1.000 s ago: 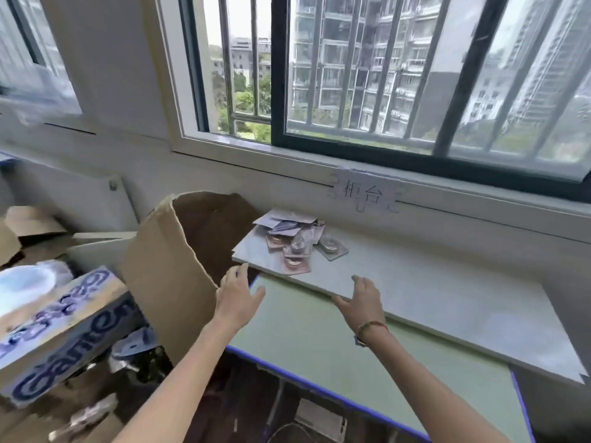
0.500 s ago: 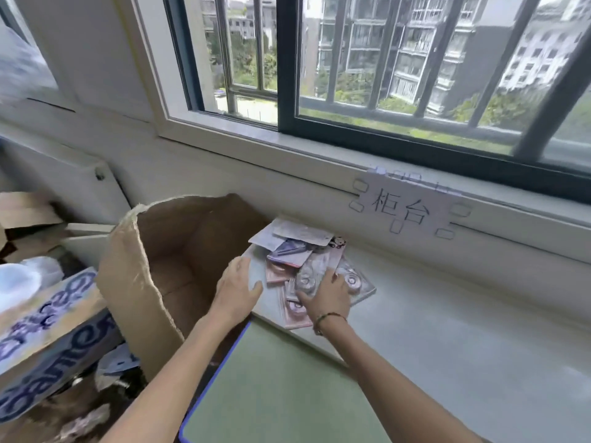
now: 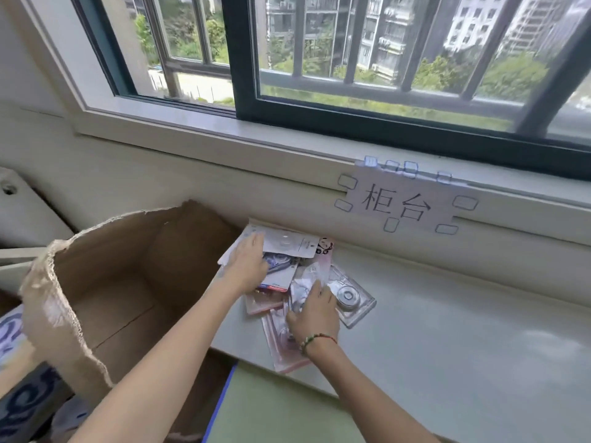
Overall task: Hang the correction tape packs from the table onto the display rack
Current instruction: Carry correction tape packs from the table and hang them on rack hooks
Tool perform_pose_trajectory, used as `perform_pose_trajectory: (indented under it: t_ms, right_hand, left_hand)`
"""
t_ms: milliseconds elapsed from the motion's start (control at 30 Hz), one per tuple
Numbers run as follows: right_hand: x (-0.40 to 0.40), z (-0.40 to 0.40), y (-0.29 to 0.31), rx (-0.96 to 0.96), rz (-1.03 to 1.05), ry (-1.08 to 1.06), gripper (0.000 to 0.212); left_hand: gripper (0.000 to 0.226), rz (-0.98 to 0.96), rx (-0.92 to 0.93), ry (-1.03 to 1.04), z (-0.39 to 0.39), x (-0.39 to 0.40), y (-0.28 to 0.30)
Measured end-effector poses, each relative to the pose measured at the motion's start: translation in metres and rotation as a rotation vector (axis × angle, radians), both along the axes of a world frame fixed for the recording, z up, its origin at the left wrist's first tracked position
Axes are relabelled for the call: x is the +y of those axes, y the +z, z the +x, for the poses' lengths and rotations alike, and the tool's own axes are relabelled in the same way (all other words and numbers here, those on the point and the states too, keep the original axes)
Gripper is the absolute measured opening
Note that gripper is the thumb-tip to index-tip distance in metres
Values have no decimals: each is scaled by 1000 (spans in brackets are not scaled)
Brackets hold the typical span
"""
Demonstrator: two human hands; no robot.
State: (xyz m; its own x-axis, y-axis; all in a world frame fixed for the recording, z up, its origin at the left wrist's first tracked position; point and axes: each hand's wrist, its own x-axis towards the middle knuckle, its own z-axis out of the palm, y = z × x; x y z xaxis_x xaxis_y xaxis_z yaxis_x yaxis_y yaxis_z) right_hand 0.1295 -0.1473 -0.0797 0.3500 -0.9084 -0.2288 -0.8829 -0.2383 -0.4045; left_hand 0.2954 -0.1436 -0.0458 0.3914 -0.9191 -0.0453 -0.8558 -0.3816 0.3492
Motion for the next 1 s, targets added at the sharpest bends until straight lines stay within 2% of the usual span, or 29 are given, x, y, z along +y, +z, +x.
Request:
perform_pose_trajectory:
  t_ms: [100,300,500,633,800,1000]
  right_hand:
    - [-8,-18,0,13,-52,-38,71]
    - [-23,-61,-5,66,-102,-200,67]
    - [-29,-76,-8,81,-20,-272,76]
    - [-33,-71,-7,82,18,-293,90]
    - [-38,-70,-9,102,5,-317,92]
    - [-36,-69,-10,93,-2,-354,96]
  left_hand:
    - [66,84,-67,-79,5,-33,-4]
    - [65,340,-123,-205,7,-63,-14]
    - [62,273,-240,-326,-13,-60,-4]
    - [57,280,-111,-372,-6,-63,-2]
    - [59,328,60,-385,-2,-71,-1]
    - [95,329,216,-396,-8,-68,-8]
